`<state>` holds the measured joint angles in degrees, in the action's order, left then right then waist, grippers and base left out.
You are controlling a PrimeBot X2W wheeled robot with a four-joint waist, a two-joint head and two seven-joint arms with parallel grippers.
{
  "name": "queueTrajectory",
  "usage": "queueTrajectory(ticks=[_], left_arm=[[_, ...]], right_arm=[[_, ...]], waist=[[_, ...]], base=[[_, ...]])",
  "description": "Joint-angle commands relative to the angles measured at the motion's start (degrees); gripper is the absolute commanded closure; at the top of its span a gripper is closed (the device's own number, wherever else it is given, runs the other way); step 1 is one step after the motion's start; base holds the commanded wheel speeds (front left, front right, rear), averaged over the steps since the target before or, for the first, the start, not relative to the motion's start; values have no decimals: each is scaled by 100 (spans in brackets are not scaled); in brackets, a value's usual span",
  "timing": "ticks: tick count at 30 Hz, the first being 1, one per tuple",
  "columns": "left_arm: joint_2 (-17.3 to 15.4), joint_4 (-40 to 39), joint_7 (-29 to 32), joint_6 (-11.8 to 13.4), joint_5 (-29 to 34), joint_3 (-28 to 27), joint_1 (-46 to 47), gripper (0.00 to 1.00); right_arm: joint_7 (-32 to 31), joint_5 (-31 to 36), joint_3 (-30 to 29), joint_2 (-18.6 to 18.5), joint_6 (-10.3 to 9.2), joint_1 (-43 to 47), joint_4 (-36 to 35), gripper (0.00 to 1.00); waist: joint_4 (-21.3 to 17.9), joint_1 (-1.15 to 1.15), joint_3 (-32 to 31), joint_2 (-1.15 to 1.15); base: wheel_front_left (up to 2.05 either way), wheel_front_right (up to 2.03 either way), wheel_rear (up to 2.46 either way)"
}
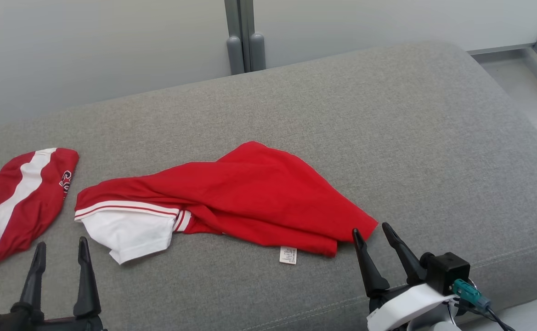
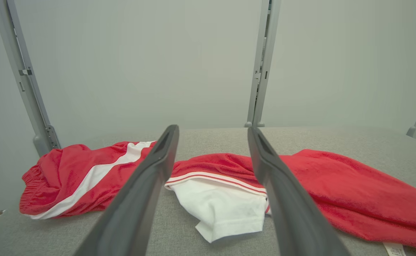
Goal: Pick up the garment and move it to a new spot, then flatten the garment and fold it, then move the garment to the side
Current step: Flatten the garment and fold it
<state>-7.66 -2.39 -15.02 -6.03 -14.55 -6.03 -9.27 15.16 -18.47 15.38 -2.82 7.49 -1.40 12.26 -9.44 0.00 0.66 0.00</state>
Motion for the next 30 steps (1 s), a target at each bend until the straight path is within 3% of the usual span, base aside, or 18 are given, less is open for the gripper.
queueTrajectory(ticks=[1,16,21,30], left_arm=[[69,38,-10,-31,66,-21,-99,0],[382,66,-10,-150,509,72,-114,0],[388,38,-10,-152,526,248,-79,0],[236,-19,-9,-153,393,457,177,0]], right_arm=[[13,-24,3,-13,0,4,35,0],[13,-175,-182,-14,0,-190,772,0],[10,-319,-125,-13,0,-553,1466,0],[9,-545,-160,-14,0,-1943,3380,0]], waist=[[22,0,-8,0],[327,0,50,0],[418,0,132,0],[672,0,456,0]], base=[[0,0,0],[0,0,0],[0,0,0],[0,0,0]])
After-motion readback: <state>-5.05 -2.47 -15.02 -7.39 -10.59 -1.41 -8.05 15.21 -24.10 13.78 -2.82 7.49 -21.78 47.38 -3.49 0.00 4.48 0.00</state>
